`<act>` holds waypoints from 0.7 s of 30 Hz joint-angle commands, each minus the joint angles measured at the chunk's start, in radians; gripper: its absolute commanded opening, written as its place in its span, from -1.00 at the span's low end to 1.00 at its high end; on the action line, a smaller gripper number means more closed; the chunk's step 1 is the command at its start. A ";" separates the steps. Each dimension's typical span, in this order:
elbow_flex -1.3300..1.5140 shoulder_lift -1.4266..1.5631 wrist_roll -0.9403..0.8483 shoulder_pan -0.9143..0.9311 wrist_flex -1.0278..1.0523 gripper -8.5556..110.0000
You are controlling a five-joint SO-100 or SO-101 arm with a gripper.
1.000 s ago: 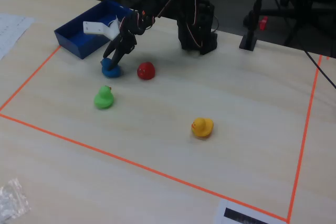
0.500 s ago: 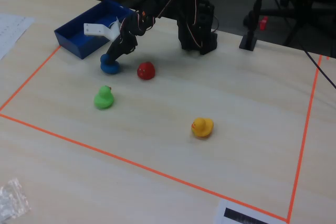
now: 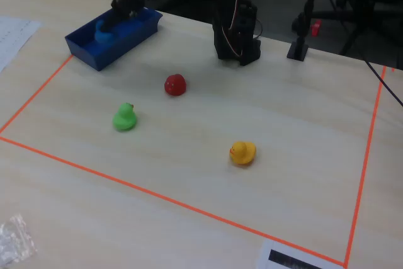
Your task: Grasp blue duck and put it into box.
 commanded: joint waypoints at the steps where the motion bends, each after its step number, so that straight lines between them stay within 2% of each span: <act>1: -0.252 0.048 0.029 0.095 0.021 -0.85; 6: -0.238 0.044 0.003 0.153 -0.072 -0.85; 15: 0.117 -0.018 -0.132 0.176 -0.500 -0.85; 21: 0.120 -0.133 -0.143 0.216 -0.603 -0.85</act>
